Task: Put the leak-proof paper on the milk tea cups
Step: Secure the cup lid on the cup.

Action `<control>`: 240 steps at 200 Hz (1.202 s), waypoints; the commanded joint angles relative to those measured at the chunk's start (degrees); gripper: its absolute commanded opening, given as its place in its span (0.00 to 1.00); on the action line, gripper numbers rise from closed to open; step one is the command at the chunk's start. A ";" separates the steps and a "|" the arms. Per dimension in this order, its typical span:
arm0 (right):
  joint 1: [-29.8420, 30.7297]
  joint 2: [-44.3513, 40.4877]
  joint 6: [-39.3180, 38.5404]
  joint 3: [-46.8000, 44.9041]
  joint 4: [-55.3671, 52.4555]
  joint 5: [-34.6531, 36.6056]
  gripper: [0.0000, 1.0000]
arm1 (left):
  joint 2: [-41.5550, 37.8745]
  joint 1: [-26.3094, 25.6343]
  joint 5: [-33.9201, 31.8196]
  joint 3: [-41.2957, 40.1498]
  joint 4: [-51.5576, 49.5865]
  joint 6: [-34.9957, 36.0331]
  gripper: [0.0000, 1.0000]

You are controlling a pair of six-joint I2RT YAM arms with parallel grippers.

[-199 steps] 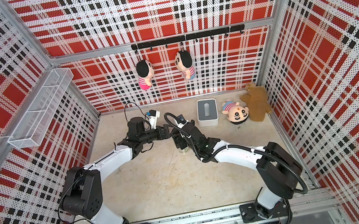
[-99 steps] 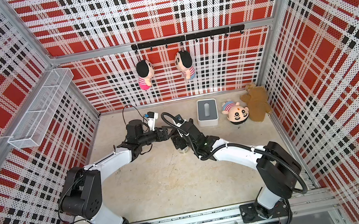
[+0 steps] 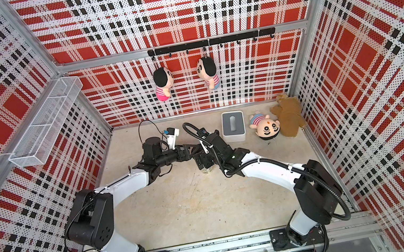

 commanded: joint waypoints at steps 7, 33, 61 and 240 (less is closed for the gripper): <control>-1.23 0.05 -0.78 -0.05 -9.47 -2.62 0.96 | 4.24 -2.23 -2.72 -4.94 -13.79 6.02 0.93; -1.54 -0.42 -0.87 0.65 -9.13 -4.64 0.96 | 4.62 -2.30 -2.83 -5.07 -13.79 5.93 0.92; -2.23 -1.62 -0.62 0.53 -8.51 -6.90 0.96 | 4.80 -2.28 -2.94 -5.13 -13.79 5.80 0.91; -10.65 -8.16 8.01 -7.19 5.70 -27.82 0.86 | 6.32 -1.22 -2.56 -4.95 -14.05 5.38 0.82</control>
